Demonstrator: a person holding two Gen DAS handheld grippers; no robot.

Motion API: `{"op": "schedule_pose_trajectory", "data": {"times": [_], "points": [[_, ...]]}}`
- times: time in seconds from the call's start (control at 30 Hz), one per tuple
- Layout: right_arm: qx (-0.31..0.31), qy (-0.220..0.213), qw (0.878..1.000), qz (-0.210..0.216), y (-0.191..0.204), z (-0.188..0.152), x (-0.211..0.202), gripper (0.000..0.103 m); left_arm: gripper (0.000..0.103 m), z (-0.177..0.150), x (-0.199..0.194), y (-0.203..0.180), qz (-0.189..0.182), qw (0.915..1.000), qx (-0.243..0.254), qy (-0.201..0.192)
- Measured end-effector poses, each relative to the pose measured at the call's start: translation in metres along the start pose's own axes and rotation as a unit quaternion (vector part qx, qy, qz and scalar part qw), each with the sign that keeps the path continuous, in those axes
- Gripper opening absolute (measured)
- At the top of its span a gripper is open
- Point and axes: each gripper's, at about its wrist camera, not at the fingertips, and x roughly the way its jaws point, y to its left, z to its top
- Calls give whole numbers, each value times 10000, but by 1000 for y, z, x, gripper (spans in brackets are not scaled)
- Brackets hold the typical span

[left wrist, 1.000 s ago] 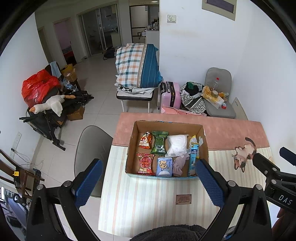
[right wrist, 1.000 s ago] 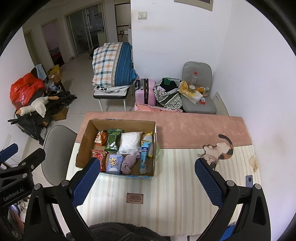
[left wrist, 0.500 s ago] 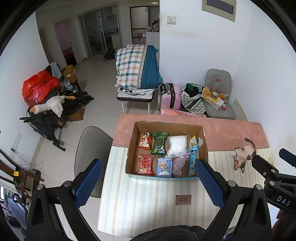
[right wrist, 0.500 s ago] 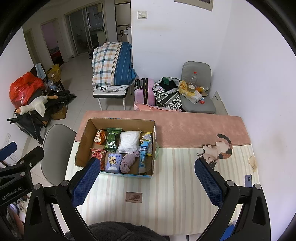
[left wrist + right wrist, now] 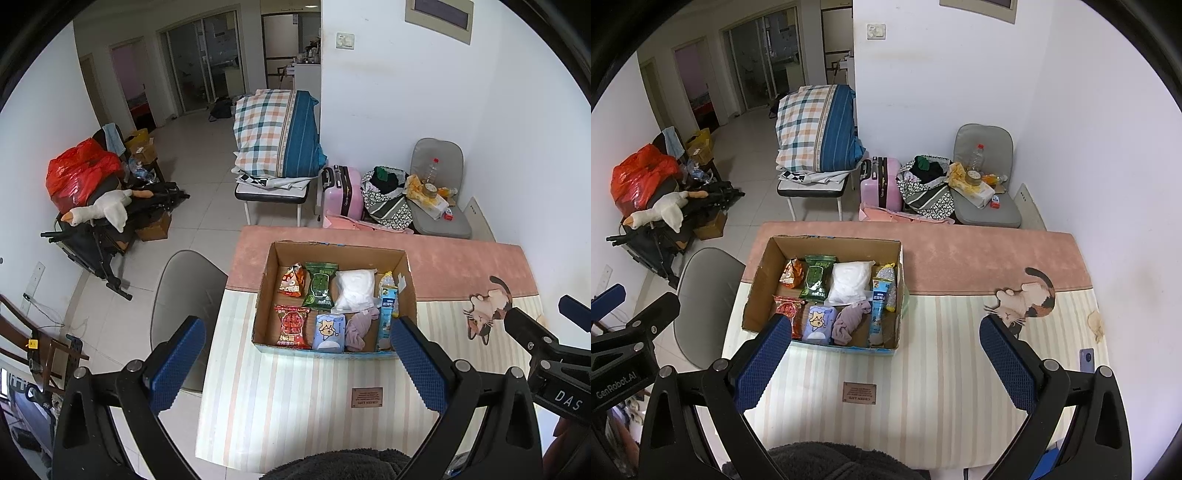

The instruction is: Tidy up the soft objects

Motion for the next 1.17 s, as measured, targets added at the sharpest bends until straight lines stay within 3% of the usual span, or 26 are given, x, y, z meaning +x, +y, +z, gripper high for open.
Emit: {"op": "schedule_pose_trajectory", "data": {"times": [1.17], "points": [[0,-43,10000,-31,-1,0,-7,103,103,-8,-5,4,19,9999,-123,-90]]}}
